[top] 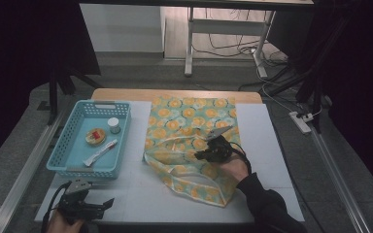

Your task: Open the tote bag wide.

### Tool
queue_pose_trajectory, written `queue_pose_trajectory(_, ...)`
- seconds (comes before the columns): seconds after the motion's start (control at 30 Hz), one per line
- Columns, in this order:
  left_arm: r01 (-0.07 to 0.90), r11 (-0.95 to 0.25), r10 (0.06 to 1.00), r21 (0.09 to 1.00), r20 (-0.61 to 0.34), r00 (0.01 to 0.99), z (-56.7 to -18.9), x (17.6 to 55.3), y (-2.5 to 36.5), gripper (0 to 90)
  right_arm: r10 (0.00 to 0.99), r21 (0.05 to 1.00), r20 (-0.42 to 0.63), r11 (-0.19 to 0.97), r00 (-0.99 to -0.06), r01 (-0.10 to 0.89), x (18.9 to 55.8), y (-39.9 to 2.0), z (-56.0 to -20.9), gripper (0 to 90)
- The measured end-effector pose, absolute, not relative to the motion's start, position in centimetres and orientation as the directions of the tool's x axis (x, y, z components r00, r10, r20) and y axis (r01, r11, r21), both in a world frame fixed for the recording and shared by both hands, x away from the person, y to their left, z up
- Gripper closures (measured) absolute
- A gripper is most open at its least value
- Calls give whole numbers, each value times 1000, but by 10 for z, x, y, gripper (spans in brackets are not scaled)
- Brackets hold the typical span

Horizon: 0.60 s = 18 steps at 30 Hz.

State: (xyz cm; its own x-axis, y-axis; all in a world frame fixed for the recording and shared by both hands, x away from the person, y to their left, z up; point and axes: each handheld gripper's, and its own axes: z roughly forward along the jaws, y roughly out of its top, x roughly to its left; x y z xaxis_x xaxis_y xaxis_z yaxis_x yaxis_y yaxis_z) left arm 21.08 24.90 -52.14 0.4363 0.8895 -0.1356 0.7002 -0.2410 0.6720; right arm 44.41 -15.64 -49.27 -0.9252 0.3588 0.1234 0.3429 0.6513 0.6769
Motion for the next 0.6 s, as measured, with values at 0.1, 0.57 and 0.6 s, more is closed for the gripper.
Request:
queue_pose_trajectory(0.1, 701, -238, 890, 672, -138, 435, -521, 211, 249, 3, 359, 691, 116, 640, -926, 335, 444, -155, -486, 900)
queue_pose_trajectory(0.57, 703, -234, 889, 672, -144, 434, -521, 211, 250, 3, 359, 731, 120, 599, -926, 327, 456, -137, -458, 900)
queue_pose_trajectory(0.6, 702, -233, 890, 673, -144, 434, -522, 211, 250, 3, 357, 732, 124, 597, -926, 328, 458, -134, -456, 900)
